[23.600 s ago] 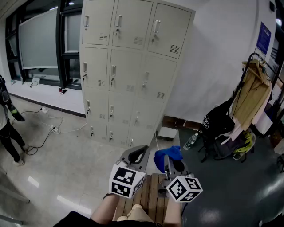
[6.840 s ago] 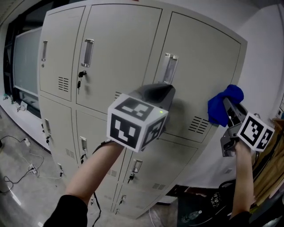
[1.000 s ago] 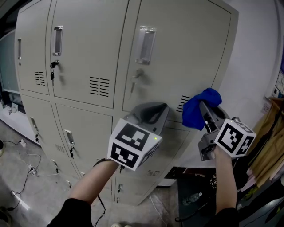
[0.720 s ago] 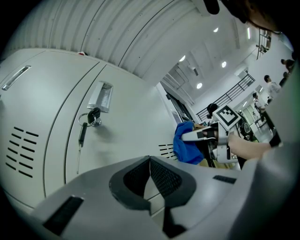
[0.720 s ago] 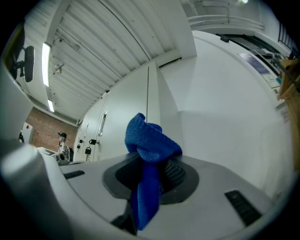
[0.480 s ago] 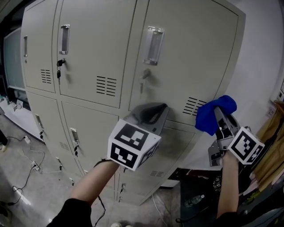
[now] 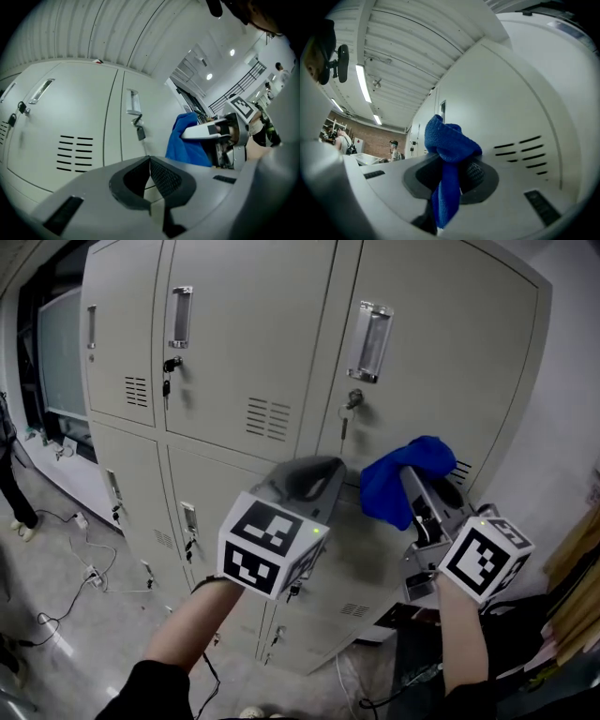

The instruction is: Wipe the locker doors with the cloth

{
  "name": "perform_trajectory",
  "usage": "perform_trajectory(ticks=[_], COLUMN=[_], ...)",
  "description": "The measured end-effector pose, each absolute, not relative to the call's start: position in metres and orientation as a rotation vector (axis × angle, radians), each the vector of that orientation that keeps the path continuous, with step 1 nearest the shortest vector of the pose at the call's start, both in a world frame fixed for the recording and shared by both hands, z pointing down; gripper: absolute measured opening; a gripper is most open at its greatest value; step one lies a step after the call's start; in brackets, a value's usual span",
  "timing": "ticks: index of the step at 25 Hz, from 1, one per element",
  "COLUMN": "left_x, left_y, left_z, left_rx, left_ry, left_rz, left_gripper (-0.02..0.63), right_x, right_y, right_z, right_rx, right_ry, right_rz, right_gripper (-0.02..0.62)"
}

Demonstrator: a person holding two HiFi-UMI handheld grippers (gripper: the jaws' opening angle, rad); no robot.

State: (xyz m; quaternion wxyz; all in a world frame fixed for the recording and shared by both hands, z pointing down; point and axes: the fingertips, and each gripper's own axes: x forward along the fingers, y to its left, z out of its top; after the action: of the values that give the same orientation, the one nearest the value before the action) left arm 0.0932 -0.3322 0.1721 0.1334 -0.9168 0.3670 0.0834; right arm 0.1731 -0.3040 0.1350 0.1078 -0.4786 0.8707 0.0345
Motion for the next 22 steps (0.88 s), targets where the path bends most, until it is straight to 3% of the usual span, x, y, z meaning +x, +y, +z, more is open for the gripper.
perform_trajectory(ticks=[9,22], left_x=[0.018,0.019], left_y=[-0.346,-0.360], left_z=[0.179,0.187], left_rx=[-2.583,-2.589], left_ry=[1.272,1.274], left_rz=[0.231,0.201], left_gripper=[0.009,0.009], right_x=[0.074,0.058], right_y=[-0.343,-0.367], right_z=[0.150,0.157], right_rx=[-1.197,-1.251], right_ry=[2.729,2.752], right_rz=[0.019,0.041], right_gripper=[0.075,0.075])
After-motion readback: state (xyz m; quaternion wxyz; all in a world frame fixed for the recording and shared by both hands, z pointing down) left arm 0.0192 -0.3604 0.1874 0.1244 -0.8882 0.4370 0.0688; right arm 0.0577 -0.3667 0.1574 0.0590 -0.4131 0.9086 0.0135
